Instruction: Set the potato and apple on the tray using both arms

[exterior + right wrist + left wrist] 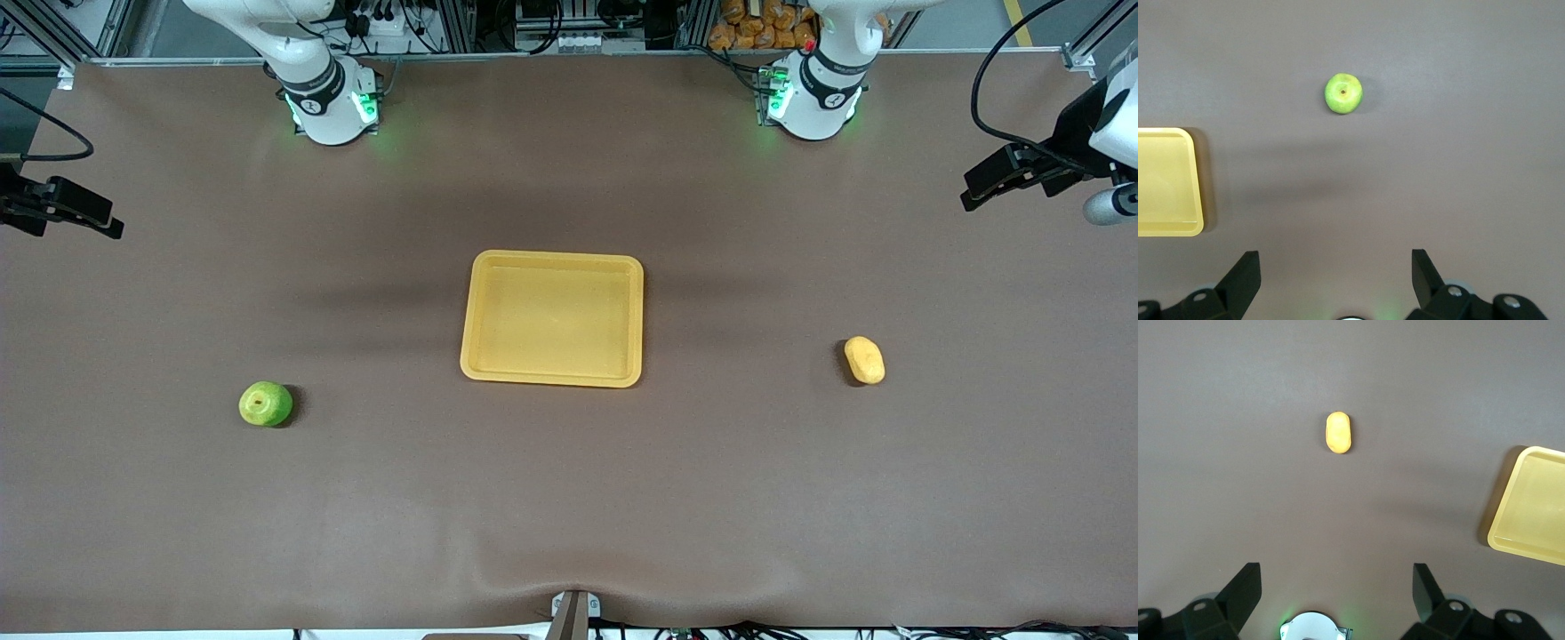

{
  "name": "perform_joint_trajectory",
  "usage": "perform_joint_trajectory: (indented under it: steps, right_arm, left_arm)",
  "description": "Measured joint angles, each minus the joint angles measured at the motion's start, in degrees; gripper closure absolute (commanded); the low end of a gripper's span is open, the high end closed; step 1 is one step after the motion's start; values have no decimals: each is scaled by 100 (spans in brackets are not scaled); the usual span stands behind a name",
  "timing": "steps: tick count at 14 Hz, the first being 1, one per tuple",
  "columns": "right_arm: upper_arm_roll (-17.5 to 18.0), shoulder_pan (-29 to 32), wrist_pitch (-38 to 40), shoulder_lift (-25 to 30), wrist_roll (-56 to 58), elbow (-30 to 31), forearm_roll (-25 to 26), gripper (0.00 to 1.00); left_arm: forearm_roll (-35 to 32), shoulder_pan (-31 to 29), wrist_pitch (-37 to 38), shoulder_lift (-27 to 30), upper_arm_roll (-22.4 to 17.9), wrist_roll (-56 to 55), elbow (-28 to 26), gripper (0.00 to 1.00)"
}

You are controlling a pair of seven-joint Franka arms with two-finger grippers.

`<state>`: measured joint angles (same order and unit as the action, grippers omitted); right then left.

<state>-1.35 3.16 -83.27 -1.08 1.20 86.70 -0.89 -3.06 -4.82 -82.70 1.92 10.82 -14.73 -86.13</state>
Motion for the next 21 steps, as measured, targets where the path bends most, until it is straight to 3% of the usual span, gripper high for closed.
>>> perform_joint_trajectory:
  steps: [21]
  right_arm:
    - [-24,176,-6,-80,-10,-105,-7,0]
  left_arm:
    - [0,-85,279,16,-57,227,-274,0]
